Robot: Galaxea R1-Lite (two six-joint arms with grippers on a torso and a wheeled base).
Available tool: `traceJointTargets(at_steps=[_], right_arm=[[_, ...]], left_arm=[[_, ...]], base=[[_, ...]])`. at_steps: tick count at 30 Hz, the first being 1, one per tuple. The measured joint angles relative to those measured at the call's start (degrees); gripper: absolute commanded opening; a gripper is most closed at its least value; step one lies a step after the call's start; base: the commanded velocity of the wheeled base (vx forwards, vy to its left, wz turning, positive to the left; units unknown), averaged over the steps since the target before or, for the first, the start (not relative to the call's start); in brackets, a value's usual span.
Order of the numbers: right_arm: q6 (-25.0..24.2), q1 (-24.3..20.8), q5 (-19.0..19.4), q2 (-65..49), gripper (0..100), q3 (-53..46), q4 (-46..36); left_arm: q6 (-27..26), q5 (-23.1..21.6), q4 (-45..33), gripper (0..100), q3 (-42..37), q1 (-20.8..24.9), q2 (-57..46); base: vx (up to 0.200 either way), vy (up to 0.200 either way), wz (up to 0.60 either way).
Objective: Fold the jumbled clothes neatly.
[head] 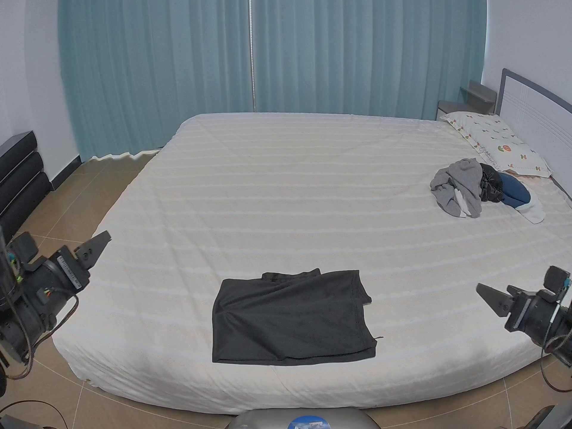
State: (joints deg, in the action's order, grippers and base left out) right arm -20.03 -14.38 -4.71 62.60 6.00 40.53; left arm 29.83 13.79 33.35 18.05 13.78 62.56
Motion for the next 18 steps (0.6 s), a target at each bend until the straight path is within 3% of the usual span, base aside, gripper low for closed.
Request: traceJointTargets(at_steps=[9,15,18], right_arm=[[6.9,3.3,-0.2,-24.3,100,2.3,-32.7],[11.6,7.4,-0.9,-38.3,100,6.6,-50.6],[13.4,9.3,-1.2,-42.4,100,8.1,-54.7]], left_arm=[[-6.4,5.3,-17.1,100,-1.3,-0.1,-20.7],[-12.5,8.2,-31.0,100,-1.4,-1.9,-35.9],[-14.3,8.7,-35.0,100,-1.4,-3.4,-40.7]], base=[[0.000,0.000,0.00],[0.000,0.000,0.00],[0.000,0.000,0.00]])
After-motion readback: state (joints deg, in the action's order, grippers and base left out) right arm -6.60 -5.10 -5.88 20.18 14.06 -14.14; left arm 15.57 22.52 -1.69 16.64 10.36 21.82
